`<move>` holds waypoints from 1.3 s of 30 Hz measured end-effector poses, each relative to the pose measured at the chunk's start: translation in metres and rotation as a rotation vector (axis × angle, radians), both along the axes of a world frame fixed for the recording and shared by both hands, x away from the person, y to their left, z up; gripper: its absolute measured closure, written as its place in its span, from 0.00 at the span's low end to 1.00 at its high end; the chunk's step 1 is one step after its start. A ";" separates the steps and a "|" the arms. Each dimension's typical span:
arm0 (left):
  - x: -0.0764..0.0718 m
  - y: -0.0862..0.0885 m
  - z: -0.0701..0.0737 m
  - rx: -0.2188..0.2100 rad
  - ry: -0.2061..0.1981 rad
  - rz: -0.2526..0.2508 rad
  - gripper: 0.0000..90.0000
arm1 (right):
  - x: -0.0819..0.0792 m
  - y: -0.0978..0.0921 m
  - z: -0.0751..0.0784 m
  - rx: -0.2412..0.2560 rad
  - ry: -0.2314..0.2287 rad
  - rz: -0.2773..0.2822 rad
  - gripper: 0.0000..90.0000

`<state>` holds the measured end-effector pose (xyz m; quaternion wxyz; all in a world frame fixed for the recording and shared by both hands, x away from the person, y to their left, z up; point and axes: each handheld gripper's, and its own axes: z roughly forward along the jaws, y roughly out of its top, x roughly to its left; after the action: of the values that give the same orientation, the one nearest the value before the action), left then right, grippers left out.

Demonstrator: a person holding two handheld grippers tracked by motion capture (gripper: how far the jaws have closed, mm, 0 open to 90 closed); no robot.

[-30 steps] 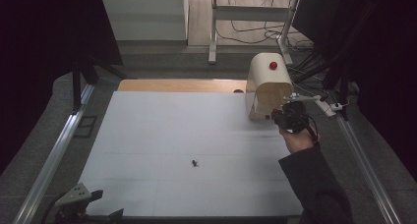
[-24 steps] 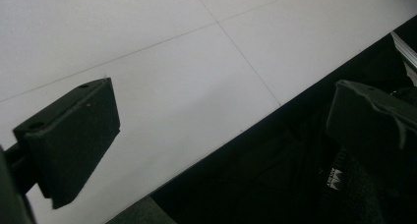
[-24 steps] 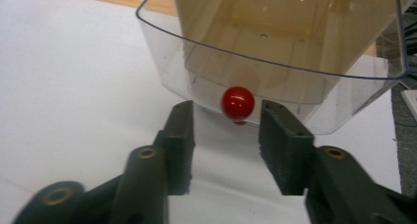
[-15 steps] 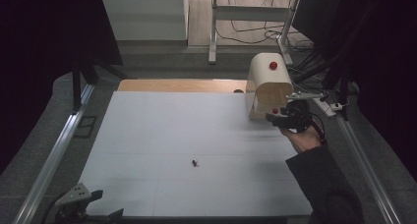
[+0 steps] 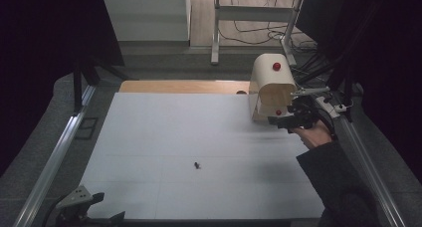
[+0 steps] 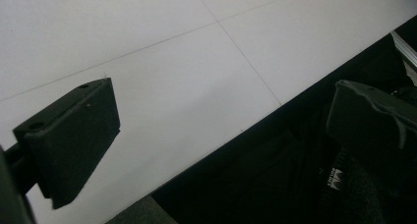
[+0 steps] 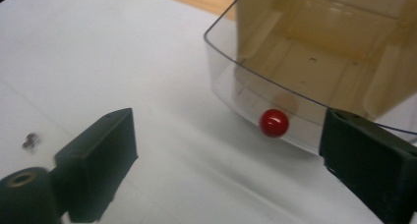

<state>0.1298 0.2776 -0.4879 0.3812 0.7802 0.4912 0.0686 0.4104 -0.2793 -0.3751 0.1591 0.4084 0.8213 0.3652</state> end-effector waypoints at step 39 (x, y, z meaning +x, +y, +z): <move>-0.001 0.000 0.000 0.000 -0.007 -0.009 0.00 | 0.060 0.014 0.003 -0.193 0.139 0.173 0.68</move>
<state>0.1287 0.2773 -0.4875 0.3833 0.7820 0.4865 0.0696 0.4702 -0.2655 -0.3722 0.1083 0.3431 0.8938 0.2679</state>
